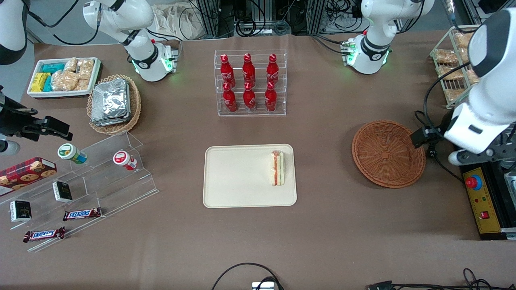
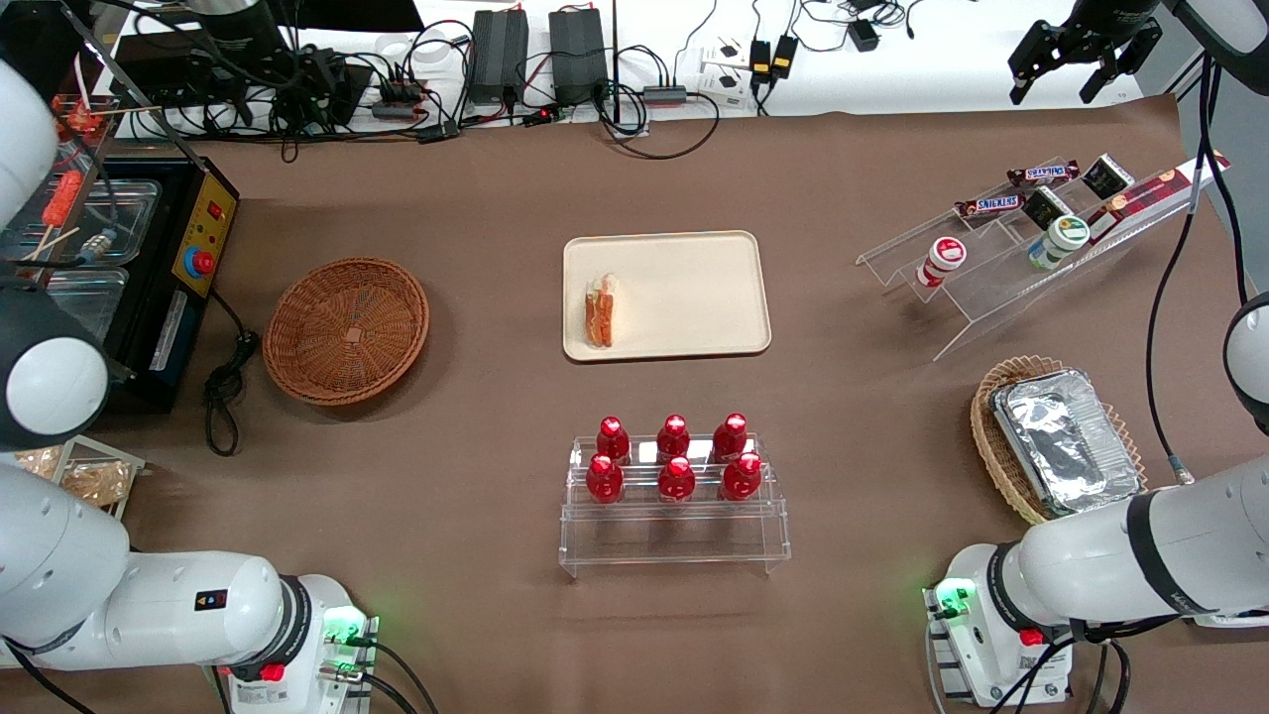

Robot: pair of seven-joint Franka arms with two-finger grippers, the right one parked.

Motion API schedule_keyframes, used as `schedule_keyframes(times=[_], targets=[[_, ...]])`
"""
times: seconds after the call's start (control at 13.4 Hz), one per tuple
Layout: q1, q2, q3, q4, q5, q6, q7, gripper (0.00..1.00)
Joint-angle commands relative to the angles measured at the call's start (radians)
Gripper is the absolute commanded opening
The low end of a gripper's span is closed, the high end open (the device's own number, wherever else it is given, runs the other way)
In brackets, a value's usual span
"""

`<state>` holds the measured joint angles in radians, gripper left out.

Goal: Place sandwich from basket to tray

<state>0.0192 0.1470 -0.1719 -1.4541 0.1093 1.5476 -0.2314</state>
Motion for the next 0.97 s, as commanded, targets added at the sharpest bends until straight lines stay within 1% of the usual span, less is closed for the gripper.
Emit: schedule_keyframes(times=[0.0,0.15,0.37,0.75,0.9], targets=[[-0.001,-0.124,0.043,-0.115,-0.043,0.026,0.125,1.00],[0.001,-0.168,0.072,-0.130,-0.080,0.019,0.197,1.00],[0.001,-0.196,0.074,-0.130,-0.092,-0.003,0.215,1.00],[0.001,-0.172,0.071,-0.100,-0.097,-0.047,0.202,1.00],[0.004,-0.165,0.071,-0.097,-0.122,-0.054,0.202,1.00]])
